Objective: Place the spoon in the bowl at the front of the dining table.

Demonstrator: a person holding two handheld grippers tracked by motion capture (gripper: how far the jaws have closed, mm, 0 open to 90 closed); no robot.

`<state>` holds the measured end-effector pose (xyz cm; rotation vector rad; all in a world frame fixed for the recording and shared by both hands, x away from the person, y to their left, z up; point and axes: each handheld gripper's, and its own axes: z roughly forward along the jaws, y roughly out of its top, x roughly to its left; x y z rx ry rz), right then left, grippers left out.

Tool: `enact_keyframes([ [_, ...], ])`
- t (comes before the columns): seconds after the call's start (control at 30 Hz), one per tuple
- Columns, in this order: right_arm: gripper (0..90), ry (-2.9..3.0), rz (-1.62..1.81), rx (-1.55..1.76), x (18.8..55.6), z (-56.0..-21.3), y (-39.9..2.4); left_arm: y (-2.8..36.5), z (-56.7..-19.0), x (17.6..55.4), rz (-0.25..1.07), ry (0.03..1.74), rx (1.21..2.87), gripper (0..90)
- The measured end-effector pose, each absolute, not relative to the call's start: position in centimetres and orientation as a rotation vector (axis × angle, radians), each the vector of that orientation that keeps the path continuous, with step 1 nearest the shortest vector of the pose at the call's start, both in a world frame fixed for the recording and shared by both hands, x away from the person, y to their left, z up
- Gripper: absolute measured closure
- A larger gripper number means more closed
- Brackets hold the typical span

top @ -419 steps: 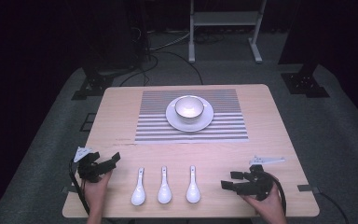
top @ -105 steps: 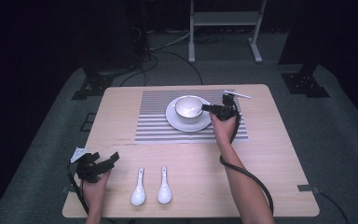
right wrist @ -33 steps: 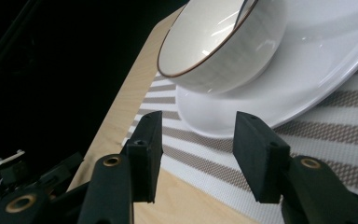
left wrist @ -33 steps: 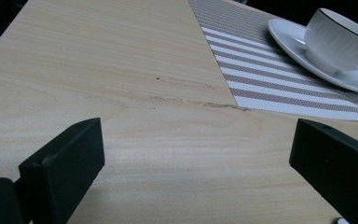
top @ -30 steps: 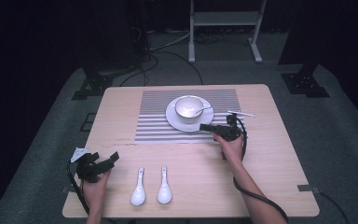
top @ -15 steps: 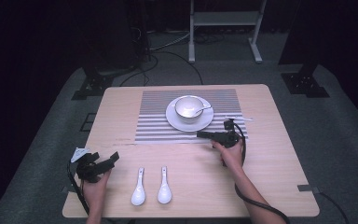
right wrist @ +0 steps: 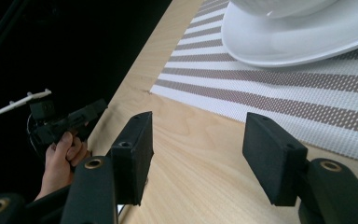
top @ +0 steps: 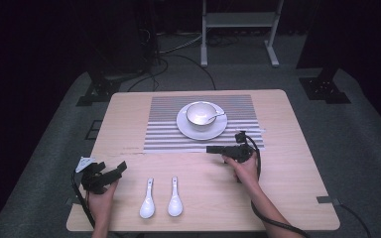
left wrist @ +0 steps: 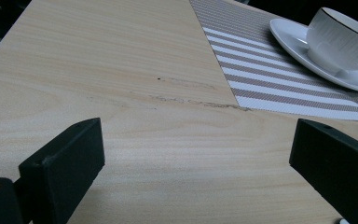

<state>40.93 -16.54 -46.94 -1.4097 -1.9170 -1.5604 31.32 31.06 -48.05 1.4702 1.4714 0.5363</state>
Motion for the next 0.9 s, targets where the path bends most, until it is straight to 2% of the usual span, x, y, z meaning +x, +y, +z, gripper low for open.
enact_keyframes([
  [0.9,39.9,-1.996,-1.488,-1.327,38.0,-47.6,-17.1,31.0,-48.0,31.3,0.541,1.473,1.473,1.8],
])
